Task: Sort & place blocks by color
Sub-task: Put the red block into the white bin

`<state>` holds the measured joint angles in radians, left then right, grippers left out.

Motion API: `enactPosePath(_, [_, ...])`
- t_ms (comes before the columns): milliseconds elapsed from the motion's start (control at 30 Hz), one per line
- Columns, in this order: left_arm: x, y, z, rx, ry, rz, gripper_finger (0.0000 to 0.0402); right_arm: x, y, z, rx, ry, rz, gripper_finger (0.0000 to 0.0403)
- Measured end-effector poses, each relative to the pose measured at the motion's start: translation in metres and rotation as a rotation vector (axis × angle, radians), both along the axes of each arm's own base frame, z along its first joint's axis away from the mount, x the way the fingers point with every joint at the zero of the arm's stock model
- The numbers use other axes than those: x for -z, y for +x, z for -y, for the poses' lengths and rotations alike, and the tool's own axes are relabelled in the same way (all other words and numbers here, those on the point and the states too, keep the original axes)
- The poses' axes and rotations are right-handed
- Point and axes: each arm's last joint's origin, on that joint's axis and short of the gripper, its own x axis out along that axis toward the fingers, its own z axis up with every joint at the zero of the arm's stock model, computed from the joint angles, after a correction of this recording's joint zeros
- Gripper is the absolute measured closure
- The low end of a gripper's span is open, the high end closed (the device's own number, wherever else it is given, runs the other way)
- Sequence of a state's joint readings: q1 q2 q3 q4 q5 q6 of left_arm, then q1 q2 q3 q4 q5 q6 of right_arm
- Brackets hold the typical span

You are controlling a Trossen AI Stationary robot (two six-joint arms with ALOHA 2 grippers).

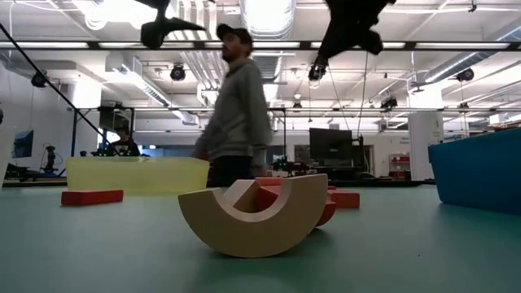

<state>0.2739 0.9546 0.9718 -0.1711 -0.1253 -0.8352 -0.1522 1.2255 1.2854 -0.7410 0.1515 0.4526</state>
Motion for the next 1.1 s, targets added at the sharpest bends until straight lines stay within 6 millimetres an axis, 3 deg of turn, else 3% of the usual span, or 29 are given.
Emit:
enactPosePath(267, [-0.012,0.007,0.005,0.031,0.036,0.138,0.0164,0.044,0.03,0.026,-0.007,0.095,-0.148,0.0344])
enactPosePath(567, [-0.013,0.007,0.005,0.029,0.041,0.149,0.0164,0.094,0.057,0.036,-0.015,0.226,-0.288,0.0338])
enactPosePath(1100, [-0.009,0.007,0.005,0.029,0.039,0.139,0.0164,0.153,0.08,0.042,-0.013,0.282,-0.456,0.0204])
